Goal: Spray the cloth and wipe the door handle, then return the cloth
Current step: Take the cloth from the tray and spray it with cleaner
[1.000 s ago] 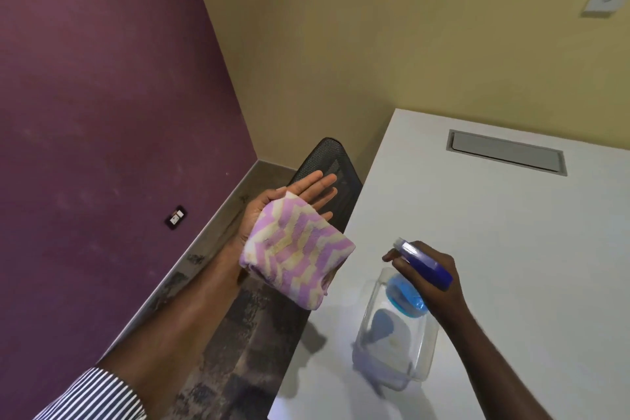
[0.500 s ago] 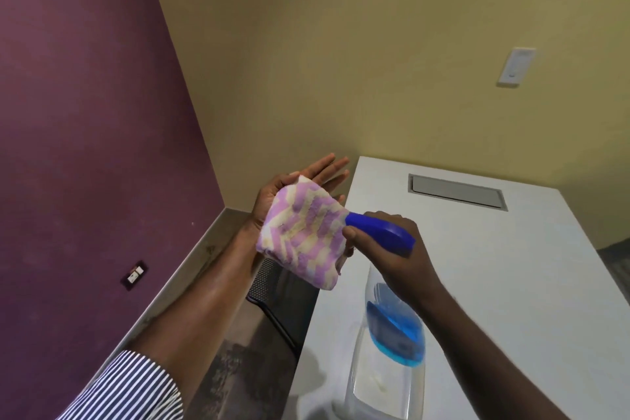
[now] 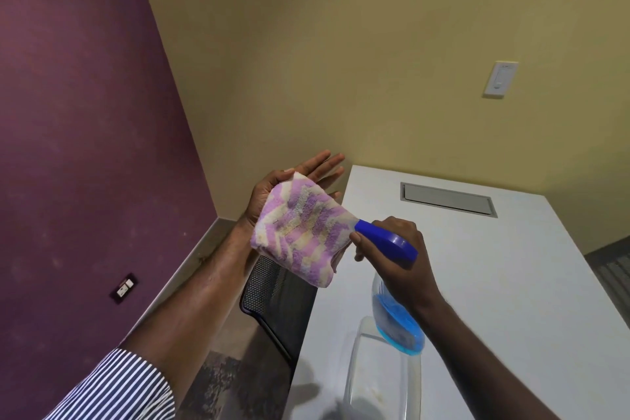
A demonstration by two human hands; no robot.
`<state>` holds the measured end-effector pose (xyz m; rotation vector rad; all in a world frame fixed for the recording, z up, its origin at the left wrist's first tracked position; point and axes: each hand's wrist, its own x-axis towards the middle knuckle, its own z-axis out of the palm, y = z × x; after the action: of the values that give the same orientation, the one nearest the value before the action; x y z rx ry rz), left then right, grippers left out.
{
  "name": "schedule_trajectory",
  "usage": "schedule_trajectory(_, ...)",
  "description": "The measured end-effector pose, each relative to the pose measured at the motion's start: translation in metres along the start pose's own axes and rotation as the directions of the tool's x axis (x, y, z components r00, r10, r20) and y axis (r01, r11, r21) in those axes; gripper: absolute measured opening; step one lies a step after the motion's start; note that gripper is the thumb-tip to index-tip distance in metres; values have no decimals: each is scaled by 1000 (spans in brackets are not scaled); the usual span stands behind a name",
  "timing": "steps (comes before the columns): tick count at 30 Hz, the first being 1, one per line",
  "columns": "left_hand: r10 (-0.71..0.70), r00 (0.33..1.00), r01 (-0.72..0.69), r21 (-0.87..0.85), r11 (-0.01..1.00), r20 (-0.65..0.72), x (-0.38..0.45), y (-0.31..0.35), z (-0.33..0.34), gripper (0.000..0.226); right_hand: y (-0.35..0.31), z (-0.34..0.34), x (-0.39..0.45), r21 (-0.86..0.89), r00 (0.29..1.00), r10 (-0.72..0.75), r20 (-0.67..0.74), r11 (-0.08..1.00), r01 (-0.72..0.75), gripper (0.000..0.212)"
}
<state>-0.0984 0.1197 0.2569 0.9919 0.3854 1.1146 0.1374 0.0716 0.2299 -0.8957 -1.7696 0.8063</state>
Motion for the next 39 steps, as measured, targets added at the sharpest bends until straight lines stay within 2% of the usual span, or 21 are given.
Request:
schedule_trajectory(1, 1, 1000, -1, 2, 1000, 1, 0, 1, 0, 83, 2, -1, -1, 6, 1000, -1, 2, 1000, 1, 5)
schedule_trajectory(3, 2, 1000, -2, 4, 1000, 2, 0, 3, 0, 82, 7, -2, -4, 14, 999, 39, 6, 999, -39, 13)
schedule_trajectory(8, 8, 1000, -8, -32, 999, 11, 1, 5, -5, 78, 24, -11, -14, -145, 991, 66, 117, 988, -49, 31)
schedule_trajectory(13, 11, 1000, -10, -44, 999, 2, 3, 4, -8, 76, 24, -16, -20, -131, 989, 27, 148, 991, -8, 21)
schedule_trajectory(19, 11, 1000, -11, -52, 999, -2, 6, 2, -8, 77, 35, -19, -28, -205, 984, 77, 159, 978, -44, 19)
schedule_trajectory(23, -7, 1000, 6, -37, 999, -22, 8, -2, -7, 83, 28, -17, -25, -165, 981, 6, 195, 986, 27, 24)
schedule_trajectory(27, -42, 999, 41, -58, 997, -11, 12, -12, -2, 82, 13, -6, -11, -132, 979, -125, 162, 980, 147, 22)
schedule_trajectory(30, -45, 999, 44, -28, 999, -25, 15, -18, 4, 81, 6, 3, 1, -190, 951, -262, 166, 937, 292, 22)
schedule_trajectory(32, -53, 997, 52, -30, 998, -49, 16, -19, 5, 83, 9, 6, 6, -223, 939, -304, 158, 916, 334, 23)
schedule_trajectory(33, -60, 996, 57, -33, 998, -66, 16, -20, 5, 82, 12, 5, 6, -203, 948, -281, 151, 929, 308, 23)
schedule_trajectory(36, -89, 993, 84, -57, 995, -78, 17, -23, 1, 75, 29, -4, 6, -79, 980, -83, 181, 992, 99, 18)
schedule_trajectory(39, -152, 979, 141, -88, 986, -136, 16, -34, -6, 71, 55, -15, 3, -24, 959, 47, 280, 999, -42, 14)
